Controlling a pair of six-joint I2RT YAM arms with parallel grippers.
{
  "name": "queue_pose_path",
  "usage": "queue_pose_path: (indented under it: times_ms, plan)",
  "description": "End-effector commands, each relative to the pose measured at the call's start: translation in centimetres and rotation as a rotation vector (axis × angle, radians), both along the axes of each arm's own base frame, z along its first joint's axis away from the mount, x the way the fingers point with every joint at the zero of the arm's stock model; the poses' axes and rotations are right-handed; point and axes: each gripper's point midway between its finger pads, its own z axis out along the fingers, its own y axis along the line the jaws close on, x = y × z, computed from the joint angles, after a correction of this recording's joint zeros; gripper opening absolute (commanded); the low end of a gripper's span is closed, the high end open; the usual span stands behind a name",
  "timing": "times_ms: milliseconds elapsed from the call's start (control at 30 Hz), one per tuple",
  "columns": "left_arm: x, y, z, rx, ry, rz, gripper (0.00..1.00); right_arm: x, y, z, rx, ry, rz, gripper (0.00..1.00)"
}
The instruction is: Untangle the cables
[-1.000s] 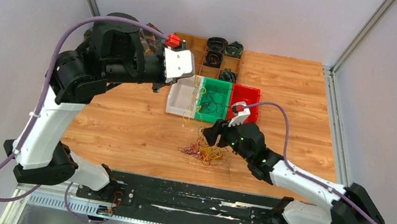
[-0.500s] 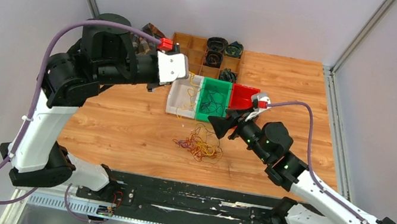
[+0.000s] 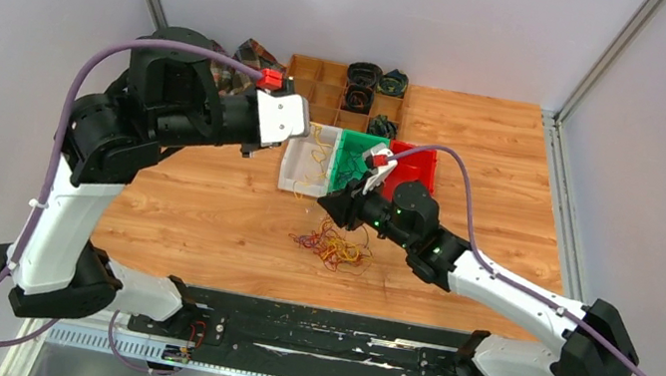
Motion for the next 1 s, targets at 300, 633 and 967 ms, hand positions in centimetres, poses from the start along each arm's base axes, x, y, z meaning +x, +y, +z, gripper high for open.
queue_pose_path:
  times_ms: [300,633,967]
  plan:
    - [-1.8,4.9,-7.1,0.066,0.036,0.127,0.19,1.6,-5.2,7.2,0.030,-0.190,-0.220,0.01]
    - [-1.8,5.4,-10.7,0.131,0.076,0.144,0.62,0.9,-4.8,8.0,0.027,-0.197,-0.170,0.01]
    - [-0.3,0.4,-12.4,-0.090,0.202,0.110,0.87,-0.3,-4.2,8.7,0.018,-0.215,-0.088,0.00]
